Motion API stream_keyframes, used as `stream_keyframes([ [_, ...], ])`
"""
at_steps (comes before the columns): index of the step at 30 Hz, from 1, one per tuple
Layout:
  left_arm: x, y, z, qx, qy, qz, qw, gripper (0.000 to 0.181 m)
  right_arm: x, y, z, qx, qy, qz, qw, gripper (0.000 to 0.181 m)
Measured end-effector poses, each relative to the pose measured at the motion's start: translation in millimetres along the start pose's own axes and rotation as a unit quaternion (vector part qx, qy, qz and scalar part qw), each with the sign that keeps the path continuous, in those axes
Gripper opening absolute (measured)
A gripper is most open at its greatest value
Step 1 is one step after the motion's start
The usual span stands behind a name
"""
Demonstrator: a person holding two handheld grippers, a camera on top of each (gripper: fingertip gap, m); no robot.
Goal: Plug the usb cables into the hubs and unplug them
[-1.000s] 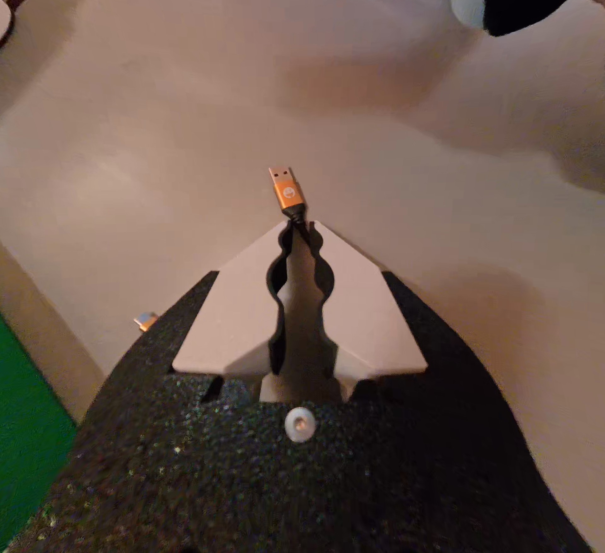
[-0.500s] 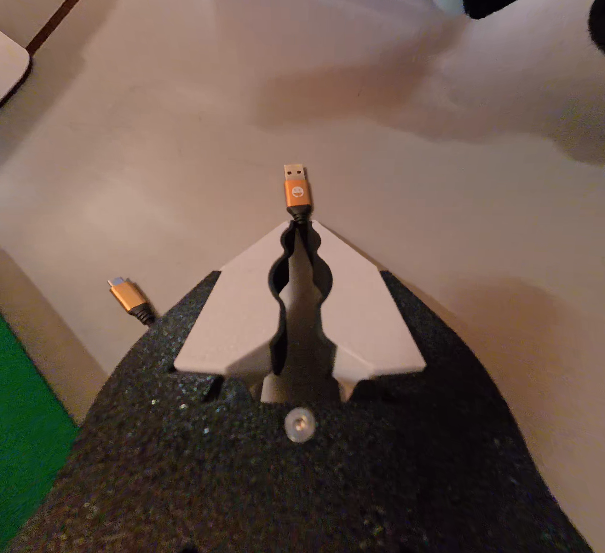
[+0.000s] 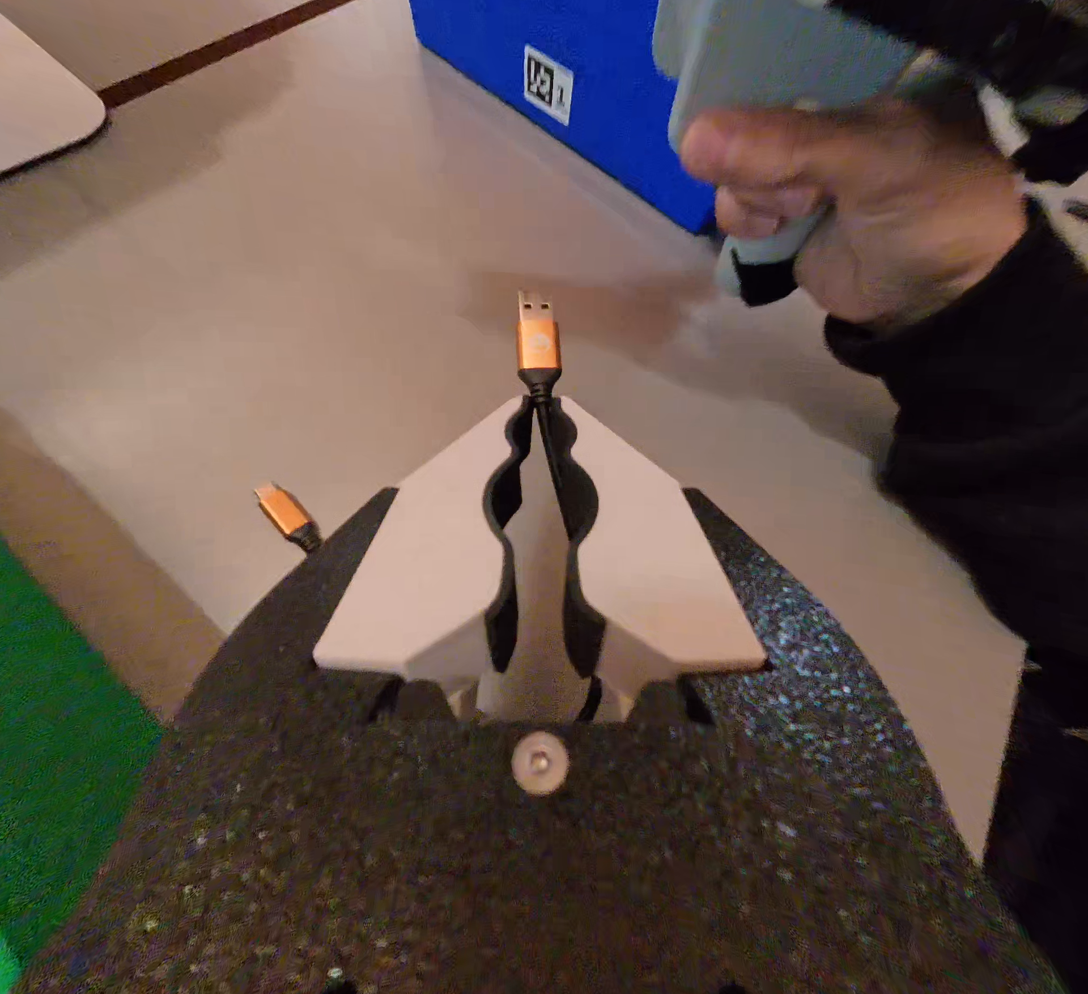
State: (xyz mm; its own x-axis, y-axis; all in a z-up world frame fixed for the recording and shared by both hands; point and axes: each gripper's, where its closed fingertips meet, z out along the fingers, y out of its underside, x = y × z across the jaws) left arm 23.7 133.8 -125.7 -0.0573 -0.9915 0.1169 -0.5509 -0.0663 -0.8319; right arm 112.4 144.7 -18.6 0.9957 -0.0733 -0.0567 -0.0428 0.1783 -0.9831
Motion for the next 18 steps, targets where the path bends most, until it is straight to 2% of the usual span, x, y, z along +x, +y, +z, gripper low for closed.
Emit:
stream_keyframes([
  [4,-14,-48,-36,0.002,-0.007,0.031,0.999,0.004,-3,0,2,0.002,-0.003,0.000,1.000,0.045],
  [7,-15,-72,-44,-0.014,0.034,0.044,0.998,0.004,-4,1,3,0.005,-0.001,-0.006,1.000,0.045],
  [12,-15,-85,-34,-0.026,0.125,0.013,0.992,0.004,-3,3,2,0.004,0.013,-0.036,0.999,0.045],
  [18,-24,-87,-27,-0.030,0.118,0.032,0.992,0.004,-6,9,5,-0.012,0.016,-0.052,0.998,0.045],
])
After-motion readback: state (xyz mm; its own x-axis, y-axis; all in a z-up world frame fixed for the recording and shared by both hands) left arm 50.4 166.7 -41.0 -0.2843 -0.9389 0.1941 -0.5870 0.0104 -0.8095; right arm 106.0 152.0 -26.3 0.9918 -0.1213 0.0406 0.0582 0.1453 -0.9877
